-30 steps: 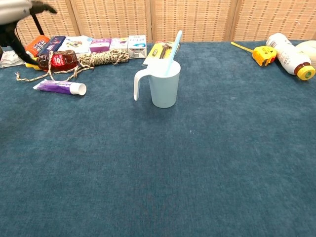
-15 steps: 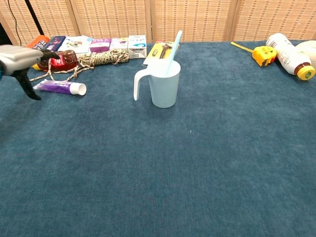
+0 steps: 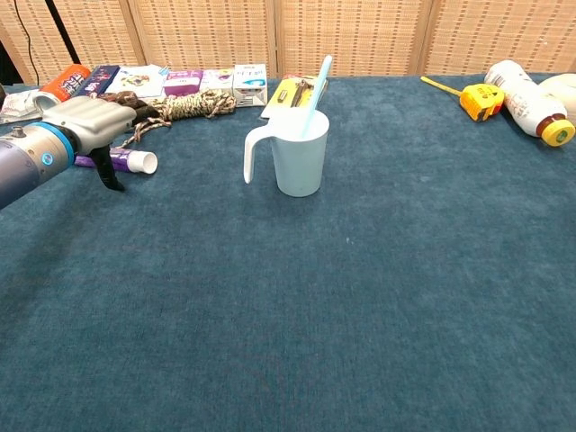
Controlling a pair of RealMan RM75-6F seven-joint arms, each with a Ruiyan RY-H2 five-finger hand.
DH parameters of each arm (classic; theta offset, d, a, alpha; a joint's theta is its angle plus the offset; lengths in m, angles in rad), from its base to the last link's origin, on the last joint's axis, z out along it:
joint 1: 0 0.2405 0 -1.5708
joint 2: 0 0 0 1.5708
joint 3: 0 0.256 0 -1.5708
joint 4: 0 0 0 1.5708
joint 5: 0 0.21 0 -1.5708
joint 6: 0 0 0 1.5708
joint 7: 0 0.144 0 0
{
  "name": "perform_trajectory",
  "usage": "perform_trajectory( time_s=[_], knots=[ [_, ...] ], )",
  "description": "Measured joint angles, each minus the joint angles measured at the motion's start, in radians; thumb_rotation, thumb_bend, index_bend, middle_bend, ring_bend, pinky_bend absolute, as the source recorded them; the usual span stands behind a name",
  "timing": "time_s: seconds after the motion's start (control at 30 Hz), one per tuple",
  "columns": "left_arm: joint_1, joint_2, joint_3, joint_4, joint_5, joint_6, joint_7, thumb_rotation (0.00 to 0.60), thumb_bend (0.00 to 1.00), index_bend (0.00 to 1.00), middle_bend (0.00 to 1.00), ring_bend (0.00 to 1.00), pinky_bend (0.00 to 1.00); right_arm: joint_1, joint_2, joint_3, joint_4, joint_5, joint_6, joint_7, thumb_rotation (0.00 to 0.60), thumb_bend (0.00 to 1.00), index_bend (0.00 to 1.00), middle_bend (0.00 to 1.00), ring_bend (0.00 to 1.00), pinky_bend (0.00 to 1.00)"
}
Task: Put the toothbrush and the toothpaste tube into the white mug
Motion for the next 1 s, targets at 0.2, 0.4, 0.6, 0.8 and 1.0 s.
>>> perform_trajectory(
  time_s=[0.2, 0.4, 0.6, 0.8, 1.0],
  knots=[
    [-0.010, -0.028, -0.013, 0.027, 0.013, 0.004, 0.002, 0.600, 0.12, 0.25, 0.04, 0.13, 0.30, -0.001, 0.002, 0.001, 0.001, 0.000, 0.004, 0.004, 0.600, 0.00, 0.00, 0.00, 0.00, 0.00],
    [-0.011, -0.043, -0.012, 0.039, 0.031, 0.011, 0.014, 0.600, 0.21, 0.43, 0.21, 0.26, 0.40, -0.002, 0.003, 0.000, 0.000, -0.004, 0.008, 0.006, 0.600, 0.00, 0.00, 0.00, 0.00, 0.00],
    [-0.008, -0.056, -0.014, 0.051, 0.022, 0.003, 0.041, 0.600, 0.23, 0.45, 0.23, 0.27, 0.42, -0.003, 0.004, -0.001, -0.001, -0.005, 0.008, 0.007, 0.600, 0.00, 0.00, 0.00, 0.00, 0.00],
    [-0.002, -0.067, -0.015, 0.061, 0.033, 0.017, 0.050, 0.600, 0.27, 0.62, 0.40, 0.41, 0.51, -0.004, 0.006, -0.002, -0.002, -0.009, 0.011, 0.009, 0.600, 0.00, 0.00, 0.00, 0.00, 0.00],
    [0.010, -0.085, -0.005, 0.089, 0.083, 0.058, 0.026, 0.600, 0.37, 0.78, 0.54, 0.55, 0.64, -0.004, 0.007, -0.003, -0.002, -0.012, 0.011, 0.009, 0.600, 0.00, 0.00, 0.00, 0.00, 0.00]
  ],
)
